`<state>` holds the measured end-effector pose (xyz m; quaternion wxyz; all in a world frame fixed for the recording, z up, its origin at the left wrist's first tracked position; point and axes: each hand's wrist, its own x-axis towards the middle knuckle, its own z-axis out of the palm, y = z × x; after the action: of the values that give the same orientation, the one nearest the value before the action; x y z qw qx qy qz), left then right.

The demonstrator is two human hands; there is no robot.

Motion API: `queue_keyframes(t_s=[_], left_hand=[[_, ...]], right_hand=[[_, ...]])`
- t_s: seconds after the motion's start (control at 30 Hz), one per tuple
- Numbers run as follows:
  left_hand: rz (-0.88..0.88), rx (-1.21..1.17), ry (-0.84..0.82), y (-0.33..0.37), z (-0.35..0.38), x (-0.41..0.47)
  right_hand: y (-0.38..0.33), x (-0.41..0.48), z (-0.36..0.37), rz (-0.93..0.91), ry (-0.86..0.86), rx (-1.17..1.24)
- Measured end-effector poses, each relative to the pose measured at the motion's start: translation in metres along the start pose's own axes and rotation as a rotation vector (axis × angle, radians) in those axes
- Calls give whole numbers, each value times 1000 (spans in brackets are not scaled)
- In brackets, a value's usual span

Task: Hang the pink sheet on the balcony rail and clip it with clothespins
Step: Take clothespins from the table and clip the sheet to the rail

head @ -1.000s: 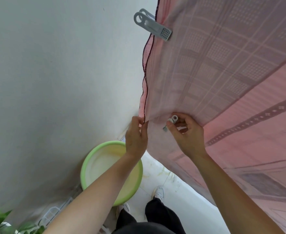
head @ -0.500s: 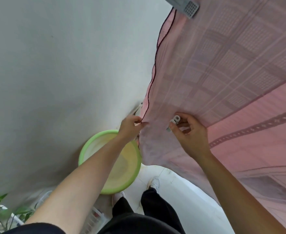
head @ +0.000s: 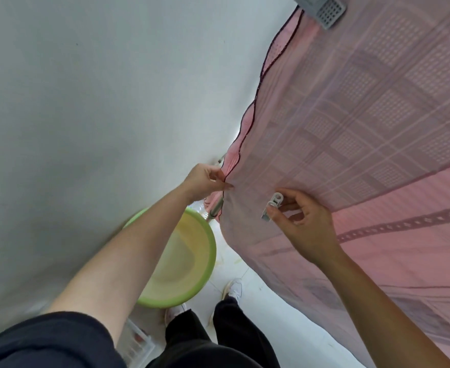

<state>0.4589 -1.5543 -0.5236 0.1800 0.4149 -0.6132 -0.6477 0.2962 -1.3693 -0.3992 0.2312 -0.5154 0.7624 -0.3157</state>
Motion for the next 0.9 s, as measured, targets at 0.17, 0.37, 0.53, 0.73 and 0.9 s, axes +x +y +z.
queue_keyframes(t_s=[0.17,0.37,0.53,0.73,0.9], left_hand=[[22,-192,144,-30,6,-42],[20,-217,190,-26,16,-57],[-84,-261,128,-15,27,-41],[-128,-151,-38,9,15,-2],[-35,185,-179,14,-2,13]], right_hand=[[-37,9,8,-105,-174,34],[-89,28,13,-330,-277,-25],[-81,39,8,-316,-284,-85],[-61,47,-2,-194,-204,-117],[-53,48,-13,-158,-184,-126]])
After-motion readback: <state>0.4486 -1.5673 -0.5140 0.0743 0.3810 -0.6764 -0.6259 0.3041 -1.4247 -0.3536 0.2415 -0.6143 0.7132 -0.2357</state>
